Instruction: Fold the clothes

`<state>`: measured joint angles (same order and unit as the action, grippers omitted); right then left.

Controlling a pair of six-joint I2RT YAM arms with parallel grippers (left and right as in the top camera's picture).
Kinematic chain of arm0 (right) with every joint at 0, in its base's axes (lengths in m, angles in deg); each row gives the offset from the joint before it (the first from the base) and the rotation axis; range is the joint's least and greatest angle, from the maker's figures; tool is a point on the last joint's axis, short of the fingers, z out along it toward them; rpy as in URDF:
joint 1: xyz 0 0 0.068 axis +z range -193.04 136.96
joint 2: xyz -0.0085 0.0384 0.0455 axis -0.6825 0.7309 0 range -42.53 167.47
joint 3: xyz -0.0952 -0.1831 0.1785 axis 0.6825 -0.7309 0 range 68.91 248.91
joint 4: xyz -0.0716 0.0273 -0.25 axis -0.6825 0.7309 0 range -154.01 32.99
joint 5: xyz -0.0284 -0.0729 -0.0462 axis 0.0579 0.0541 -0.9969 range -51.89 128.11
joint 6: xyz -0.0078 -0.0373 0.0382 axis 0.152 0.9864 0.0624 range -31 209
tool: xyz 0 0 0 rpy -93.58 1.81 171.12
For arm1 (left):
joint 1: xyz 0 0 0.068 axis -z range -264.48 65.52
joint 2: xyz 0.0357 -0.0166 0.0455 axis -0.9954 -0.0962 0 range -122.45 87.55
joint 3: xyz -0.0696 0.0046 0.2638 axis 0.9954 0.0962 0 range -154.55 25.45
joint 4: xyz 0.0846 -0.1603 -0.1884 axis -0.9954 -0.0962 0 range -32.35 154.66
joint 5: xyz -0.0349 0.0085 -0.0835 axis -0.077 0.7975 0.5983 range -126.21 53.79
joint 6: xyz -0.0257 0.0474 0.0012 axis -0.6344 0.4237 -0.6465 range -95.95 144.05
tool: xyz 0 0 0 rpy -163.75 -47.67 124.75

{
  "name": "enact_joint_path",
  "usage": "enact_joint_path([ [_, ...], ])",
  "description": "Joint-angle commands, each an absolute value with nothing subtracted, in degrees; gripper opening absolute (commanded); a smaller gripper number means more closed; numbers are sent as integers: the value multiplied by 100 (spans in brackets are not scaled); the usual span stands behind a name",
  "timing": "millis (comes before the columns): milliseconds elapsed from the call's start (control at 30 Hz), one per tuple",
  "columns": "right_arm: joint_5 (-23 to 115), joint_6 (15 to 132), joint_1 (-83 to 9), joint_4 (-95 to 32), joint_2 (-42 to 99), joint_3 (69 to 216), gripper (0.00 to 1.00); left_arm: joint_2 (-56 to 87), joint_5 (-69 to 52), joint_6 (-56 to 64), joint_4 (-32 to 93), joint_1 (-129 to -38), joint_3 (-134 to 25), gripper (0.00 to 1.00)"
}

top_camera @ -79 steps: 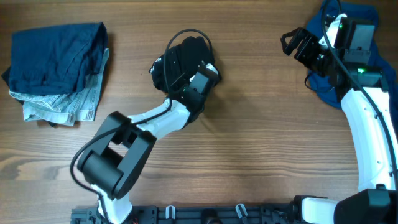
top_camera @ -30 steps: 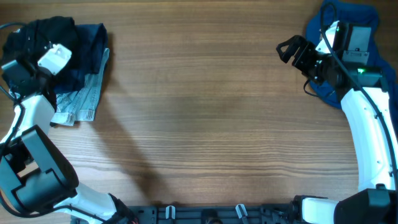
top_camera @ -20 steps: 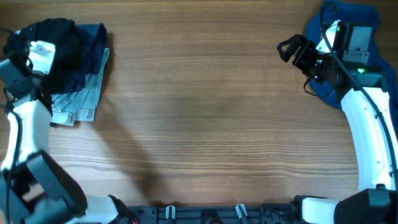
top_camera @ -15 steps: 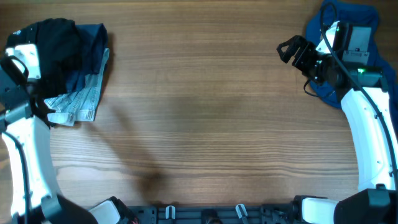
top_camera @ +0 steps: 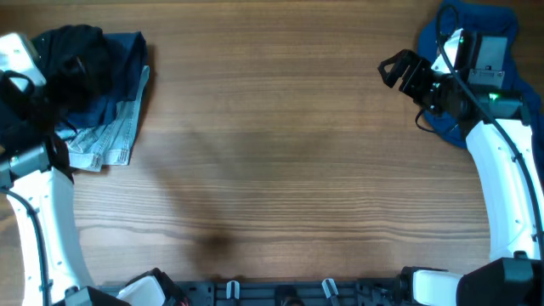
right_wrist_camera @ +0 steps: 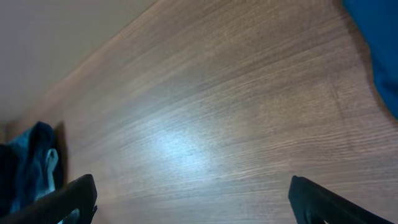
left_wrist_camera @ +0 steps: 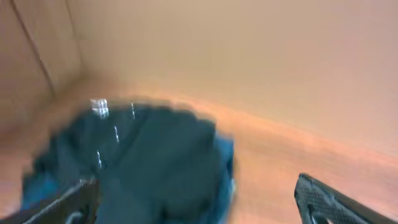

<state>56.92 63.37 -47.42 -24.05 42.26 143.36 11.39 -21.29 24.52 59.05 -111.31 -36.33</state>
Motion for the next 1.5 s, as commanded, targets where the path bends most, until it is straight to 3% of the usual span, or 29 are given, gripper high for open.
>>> enact_joint_path([
  [0,5593,6661,-4740,-2320,4239,14421,100,326,-2273,2979,7205,-11122,-3650,100],
  [167,5593,6805,-4740,-2293,4239,14421,100,-1447,-2280,3258,9741,-11116,-3650,96],
  [233,5595,6803,-4740,-2274,4239,14421,100,-1967,-2304,3263,10254,-11081,-3661,100],
  [367,5598,6803,-4740,-2241,4239,14421,100,-2946,-2429,3263,10283,-11009,-3801,100],
  [467,5598,6803,-4740,-2193,4239,14421,100,-3589,-2453,3044,9531,-10950,-3801,100],
  [567,5591,6807,-4740,-2149,4239,14421,100,-3742,-2732,2043,8866,-11004,-3799,100],
  [667,5591,6809,-4740,-2151,4239,14421,100,-3694,-2730,1881,8748,-11033,-3799,100],
  [800,5565,6805,-4740,-2160,4239,14421,100,-3097,-2708,1879,8567,-10961,-3801,100],
  [1100,5681,7286,-4747,-3141,4025,14445,100,-162,-2735,1884,7236,-10875,-3801,100],
  [1333,5644,8322,-4755,-3382,3035,14924,100,2155,-2704,1562,5170,-10858,-3801,100],
  [1467,4739,8302,-4758,-3119,2018,14926,100,3021,-2708,1567,4086,-10860,-3799,100],
])
